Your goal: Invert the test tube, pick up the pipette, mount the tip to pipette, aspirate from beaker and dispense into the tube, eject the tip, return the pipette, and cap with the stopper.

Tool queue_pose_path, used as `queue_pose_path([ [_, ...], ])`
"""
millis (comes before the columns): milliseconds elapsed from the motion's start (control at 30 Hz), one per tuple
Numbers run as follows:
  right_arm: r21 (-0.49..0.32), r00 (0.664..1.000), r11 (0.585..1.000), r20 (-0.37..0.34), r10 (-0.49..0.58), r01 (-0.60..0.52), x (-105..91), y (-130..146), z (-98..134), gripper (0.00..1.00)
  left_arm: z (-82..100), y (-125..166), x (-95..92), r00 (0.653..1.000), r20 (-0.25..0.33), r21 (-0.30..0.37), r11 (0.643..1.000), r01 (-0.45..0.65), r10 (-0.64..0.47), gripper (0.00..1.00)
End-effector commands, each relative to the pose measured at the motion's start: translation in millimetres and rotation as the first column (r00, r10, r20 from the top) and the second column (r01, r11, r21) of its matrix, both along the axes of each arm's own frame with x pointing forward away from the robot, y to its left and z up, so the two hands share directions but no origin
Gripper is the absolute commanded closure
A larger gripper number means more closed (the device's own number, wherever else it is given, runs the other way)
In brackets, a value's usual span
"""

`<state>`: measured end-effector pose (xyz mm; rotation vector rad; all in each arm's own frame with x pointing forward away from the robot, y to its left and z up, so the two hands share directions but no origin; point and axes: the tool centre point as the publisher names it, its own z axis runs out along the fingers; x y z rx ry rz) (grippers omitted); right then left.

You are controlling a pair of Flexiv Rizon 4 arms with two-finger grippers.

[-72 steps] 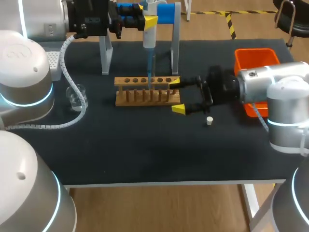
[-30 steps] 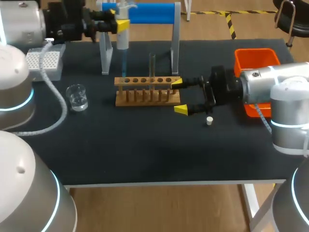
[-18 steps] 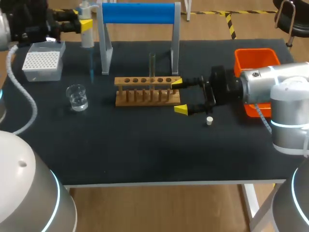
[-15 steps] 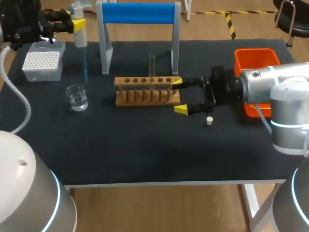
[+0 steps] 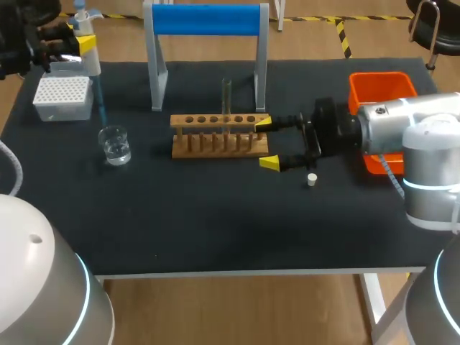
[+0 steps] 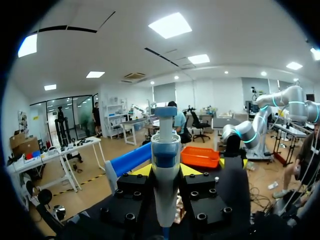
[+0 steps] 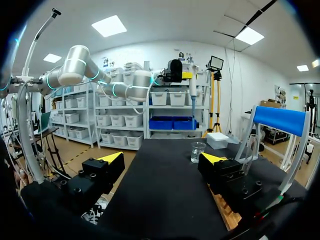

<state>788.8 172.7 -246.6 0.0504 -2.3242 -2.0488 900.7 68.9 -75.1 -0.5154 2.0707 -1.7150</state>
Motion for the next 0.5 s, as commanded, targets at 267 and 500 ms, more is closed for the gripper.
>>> queue_pose_path([
  [267, -0.001, 1.0, 1.0, 0.001, -0.002, 0.002, -0.9, 0, 0, 0.0, -19.7, 4, 19.7, 1.0, -0.003, -0.024, 1.0, 0.0, 0.0, 1.0],
  [500, -0.001, 1.0, 1.0, 0.001, -0.002, 0.002, -0.9, 0, 0, 0.0, -26.0, 7, 22.5, 1.0, -0.003, -0.033, 0.999, -0.007, 0.006, 1.0],
])
